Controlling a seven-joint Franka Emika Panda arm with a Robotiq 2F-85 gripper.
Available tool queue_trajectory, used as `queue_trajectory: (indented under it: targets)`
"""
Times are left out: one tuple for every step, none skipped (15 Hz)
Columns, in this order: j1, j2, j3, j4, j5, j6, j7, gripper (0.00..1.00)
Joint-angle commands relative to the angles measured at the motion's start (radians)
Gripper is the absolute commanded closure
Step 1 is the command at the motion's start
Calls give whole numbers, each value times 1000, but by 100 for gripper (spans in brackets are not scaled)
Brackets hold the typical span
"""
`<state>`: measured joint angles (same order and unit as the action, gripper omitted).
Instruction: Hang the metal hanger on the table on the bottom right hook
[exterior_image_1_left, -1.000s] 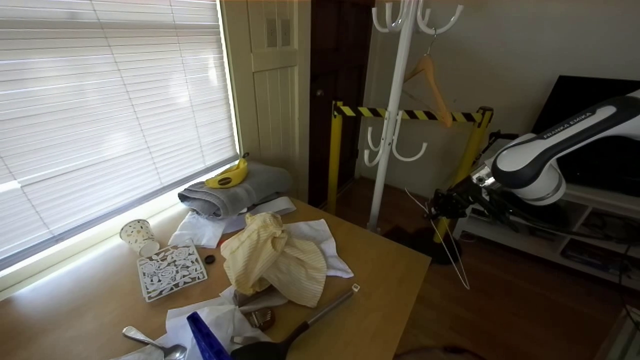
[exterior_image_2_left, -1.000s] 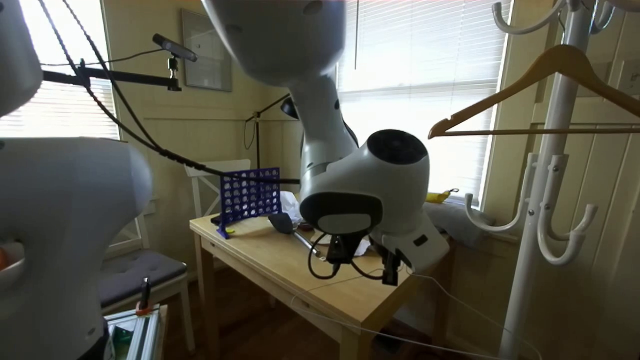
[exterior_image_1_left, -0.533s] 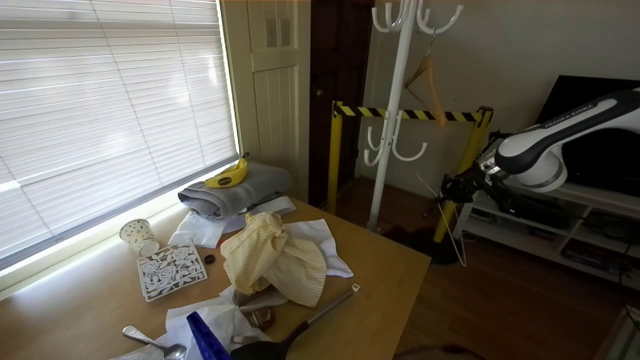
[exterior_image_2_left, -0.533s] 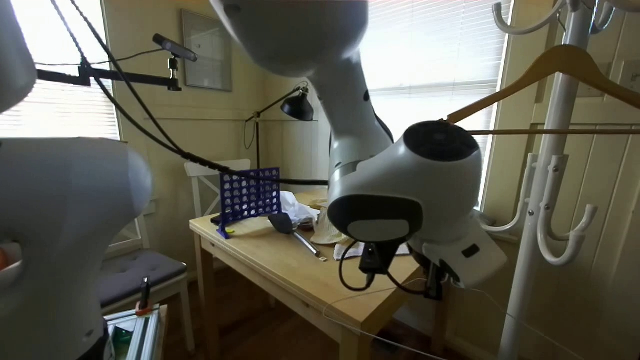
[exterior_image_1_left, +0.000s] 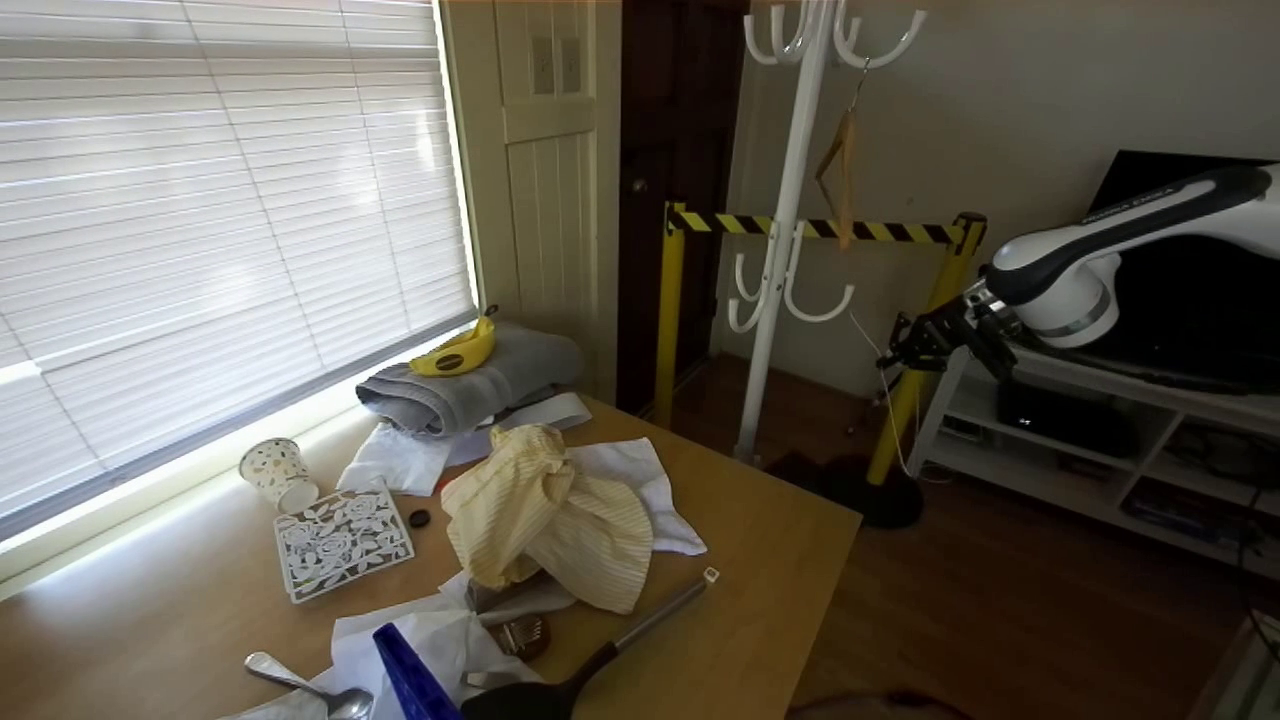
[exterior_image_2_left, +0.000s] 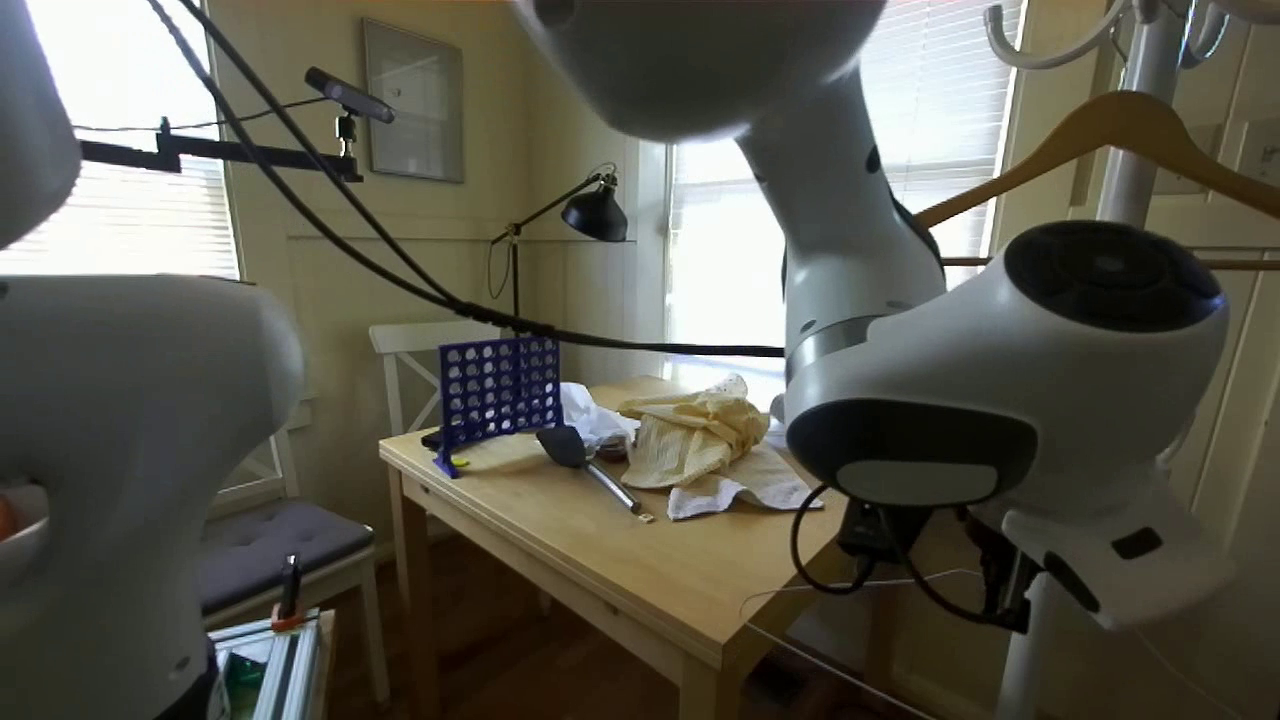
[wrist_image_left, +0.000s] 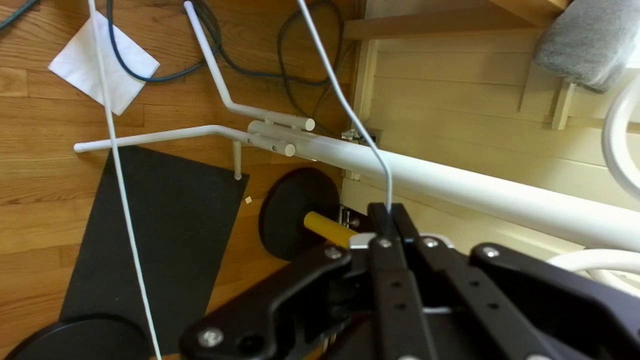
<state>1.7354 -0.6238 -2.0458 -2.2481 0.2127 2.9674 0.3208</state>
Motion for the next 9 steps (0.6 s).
queue_trajectory:
  targets:
    - [65, -86, -19, 117, -2, -49, -4, 99]
    - [80, -96, -19, 140, -2, -61, -1, 99]
    - [94, -104, -22, 162, -4, -71, -1, 99]
    - [109, -110, -26, 186, -8, -96, -2, 99]
    - [126, -117, -31, 207, -12, -116, -1, 99]
    - [142, -118, -35, 220, -13, -129, 5, 99]
    - [151, -122, -38, 236, -14, -150, 9, 99]
    - [165, -125, -47, 251, -17, -165, 13, 99]
    - [174, -125, -57, 261, -18, -183, 20, 99]
